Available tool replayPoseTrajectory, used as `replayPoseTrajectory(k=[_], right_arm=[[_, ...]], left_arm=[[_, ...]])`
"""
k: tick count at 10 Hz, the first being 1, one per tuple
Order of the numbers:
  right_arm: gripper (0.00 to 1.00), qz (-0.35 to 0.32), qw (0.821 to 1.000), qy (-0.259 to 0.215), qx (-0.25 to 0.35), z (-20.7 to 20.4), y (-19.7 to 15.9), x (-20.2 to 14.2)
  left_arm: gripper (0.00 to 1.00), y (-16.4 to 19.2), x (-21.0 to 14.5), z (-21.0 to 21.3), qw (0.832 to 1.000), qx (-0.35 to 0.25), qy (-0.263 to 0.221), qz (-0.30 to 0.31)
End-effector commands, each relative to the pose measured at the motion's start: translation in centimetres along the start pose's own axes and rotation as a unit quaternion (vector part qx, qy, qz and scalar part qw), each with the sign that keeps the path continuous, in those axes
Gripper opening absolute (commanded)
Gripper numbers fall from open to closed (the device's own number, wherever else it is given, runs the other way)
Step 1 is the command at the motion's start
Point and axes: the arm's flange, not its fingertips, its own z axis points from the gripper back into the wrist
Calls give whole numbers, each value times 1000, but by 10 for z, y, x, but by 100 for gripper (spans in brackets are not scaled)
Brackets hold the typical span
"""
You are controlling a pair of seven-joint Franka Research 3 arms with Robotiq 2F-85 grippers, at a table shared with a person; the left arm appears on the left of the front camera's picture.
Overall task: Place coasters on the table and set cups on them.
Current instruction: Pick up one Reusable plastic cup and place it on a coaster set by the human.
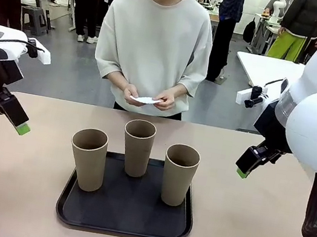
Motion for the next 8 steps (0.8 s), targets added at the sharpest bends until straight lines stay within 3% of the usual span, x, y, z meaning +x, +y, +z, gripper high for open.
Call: replayPoseTrajectory(k=[1,2,3,4,5,6,7,8], right_arm=[[100,-8,1000,-2,6,-10,-11,4],[100,0,1000,0,0,0,0,0],[100,-34,989,-39,138,-9,-29,-6],[100,-89,964,-76,237,-10,-58,-25],[100,-123,925,-107,343,-10,-70,-50],[100,-144,887,-129,418,-14,-97,-68],[100,-171,866,-143,448,-22,-121,-81],[100,-187,854,-133,467,-29,-132,-91]], left_arm=[[100,4,9,-9,1000,3,-13,-1],[100,0,0,0,1000,0,0,0],[100,26,-4,-2,989,-130,-59,32],[100,54,-18,5,964,-236,-105,58],[100,82,-41,16,928,-339,-125,93],[100,109,-46,3,889,-428,-135,86],[100,139,-48,-12,860,-482,-138,99],[100,157,-55,-24,848,-497,-130,132]])
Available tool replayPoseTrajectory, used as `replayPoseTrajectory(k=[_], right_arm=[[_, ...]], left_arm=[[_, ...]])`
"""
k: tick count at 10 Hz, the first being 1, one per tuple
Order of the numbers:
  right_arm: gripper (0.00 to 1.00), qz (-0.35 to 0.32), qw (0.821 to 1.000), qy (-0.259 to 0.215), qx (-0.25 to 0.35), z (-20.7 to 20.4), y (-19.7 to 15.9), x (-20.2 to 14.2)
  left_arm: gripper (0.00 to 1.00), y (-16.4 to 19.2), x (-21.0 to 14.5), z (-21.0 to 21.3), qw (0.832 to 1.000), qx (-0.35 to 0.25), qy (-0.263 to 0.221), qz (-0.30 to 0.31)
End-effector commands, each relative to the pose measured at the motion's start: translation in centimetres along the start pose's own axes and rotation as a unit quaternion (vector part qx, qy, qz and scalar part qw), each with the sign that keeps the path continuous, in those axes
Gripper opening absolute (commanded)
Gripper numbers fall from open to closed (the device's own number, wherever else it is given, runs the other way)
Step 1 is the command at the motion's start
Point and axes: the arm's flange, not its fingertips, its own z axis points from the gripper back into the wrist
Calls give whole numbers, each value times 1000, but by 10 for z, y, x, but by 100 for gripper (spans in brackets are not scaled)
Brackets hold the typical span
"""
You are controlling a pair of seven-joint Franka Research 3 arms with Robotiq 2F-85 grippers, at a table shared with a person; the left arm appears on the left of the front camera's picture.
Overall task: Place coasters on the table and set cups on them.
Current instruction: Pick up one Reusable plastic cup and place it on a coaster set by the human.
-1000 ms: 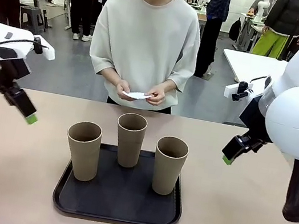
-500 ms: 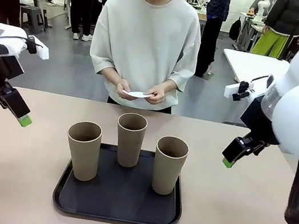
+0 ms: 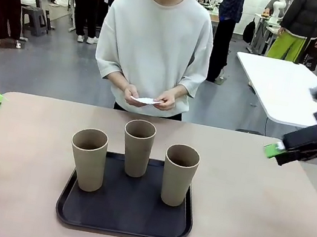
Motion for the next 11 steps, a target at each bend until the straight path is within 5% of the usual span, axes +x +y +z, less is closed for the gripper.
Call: replayPoseTrajectory(k=[1,5,11], right_arm=[[100,-81,994,-6,71,-1,-28,-29],[100,-133,990,-8,55,44,-57,-59],[100,-143,988,-34,35,74,-54,-80]], left_arm=[[100,45,15,16,989,-91,9,119],[100,81,-10,61,976,-60,11,208],[100,72,-34,65,970,-53,-25,237]])
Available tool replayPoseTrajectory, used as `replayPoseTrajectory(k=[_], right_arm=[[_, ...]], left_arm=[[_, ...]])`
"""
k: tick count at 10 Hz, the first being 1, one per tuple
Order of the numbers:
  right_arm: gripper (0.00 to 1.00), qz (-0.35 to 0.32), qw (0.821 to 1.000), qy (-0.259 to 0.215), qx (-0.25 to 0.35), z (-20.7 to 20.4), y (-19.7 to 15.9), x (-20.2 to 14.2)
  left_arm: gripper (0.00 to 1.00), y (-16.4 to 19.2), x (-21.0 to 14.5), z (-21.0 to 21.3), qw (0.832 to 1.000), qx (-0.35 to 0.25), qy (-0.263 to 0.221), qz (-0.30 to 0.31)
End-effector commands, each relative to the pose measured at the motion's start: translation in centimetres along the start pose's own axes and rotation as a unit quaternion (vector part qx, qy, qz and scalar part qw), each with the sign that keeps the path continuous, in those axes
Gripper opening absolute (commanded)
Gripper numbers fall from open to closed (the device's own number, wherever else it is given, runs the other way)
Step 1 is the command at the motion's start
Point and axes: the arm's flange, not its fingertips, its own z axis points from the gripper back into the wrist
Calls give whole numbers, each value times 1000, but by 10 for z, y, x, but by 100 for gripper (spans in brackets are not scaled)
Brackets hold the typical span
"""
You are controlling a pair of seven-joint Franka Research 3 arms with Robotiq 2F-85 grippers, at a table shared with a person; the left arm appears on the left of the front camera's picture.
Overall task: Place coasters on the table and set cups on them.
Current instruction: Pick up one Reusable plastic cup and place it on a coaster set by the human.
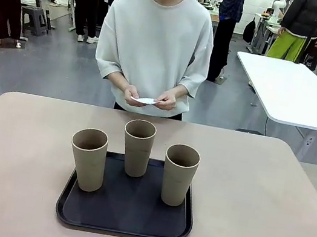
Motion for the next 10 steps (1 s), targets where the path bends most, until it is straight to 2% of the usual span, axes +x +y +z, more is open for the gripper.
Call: replayPoseTrajectory(k=[1,2,3,10], right_arm=[[100,9,1000,3,-8,4,1,-7],[100,25,1000,-1,-19,6,4,-5],[100,0,1000,-3,-2,2,1,-1],[100,0,1000,-3,-2,2,1,-1]], left_arm=[[100,-16,-9,-17,1000,8,-10,14],[100,-20,-12,-19,999,29,-16,9],[100,-4,-2,-6,1000,0,2,4],[100,-4,-2,-6,1000,0,2,4]])
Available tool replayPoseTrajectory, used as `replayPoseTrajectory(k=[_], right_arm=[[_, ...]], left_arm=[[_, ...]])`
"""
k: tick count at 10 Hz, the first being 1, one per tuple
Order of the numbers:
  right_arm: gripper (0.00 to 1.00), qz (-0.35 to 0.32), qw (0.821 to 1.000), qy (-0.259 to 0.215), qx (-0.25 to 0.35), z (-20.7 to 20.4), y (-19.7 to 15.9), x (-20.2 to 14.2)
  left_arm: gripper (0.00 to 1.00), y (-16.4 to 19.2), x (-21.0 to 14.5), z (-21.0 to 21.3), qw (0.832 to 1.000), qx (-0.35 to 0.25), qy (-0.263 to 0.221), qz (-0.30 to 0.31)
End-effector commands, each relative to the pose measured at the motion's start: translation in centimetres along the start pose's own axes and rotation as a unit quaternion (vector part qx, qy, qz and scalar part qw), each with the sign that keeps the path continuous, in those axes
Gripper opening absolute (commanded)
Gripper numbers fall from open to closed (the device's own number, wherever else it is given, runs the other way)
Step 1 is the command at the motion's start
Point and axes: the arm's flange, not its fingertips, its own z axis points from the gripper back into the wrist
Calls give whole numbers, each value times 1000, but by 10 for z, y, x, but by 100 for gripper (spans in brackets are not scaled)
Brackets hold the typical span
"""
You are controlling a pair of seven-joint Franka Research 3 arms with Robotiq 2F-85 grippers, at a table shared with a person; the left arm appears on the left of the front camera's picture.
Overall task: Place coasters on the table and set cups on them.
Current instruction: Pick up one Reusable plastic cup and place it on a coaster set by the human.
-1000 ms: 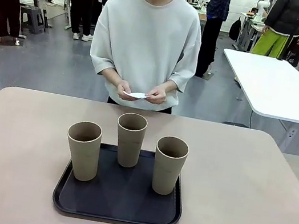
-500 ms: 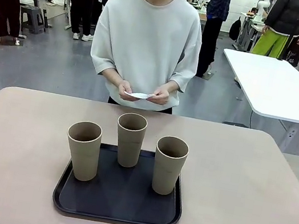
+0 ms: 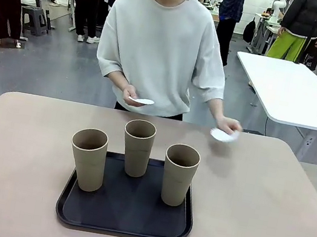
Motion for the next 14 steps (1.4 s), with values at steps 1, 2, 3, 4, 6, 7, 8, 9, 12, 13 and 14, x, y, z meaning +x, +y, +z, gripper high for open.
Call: replayPoseTrajectory(k=[1,2,3,4,6,7,8,9,12,13,14], right_arm=[[100,-1,1000,0,3,0,0,0],[100,-1,1000,0,3,0,0,0],[100,-1,1000,0,3,0,0,0],[100,-1,1000,0,3,0,0,0],[100,-1,1000,0,3,0,0,0],[100,-1,1000,0,3,0,0,0],[100,-1,1000,0,3,0,0,0],[100,-1,1000,0,3,0,0,0],[100,-1,1000,0,3,0,0,0],[100,-1,1000,0,3,0,0,0],[100,-1,1000,0,3,0,0,0]], left_arm=[[100,0,0,5,1000,-6,0,-7],[100,0,0,5,1000,-6,0,-7],[100,0,0,5,1000,-6,0,-7],[100,0,0,5,1000,-6,0,-7],[100,0,0,5,1000,-6,0,-7],[100,0,0,5,1000,-6,0,-7],[100,0,0,5,1000,-6,0,-7],[100,0,0,5,1000,-6,0,-7],[100,0,0,5,1000,-6,0,-7],[100,0,0,5,1000,-6,0,-7],[100,0,0,5,1000,-6,0,-7]])
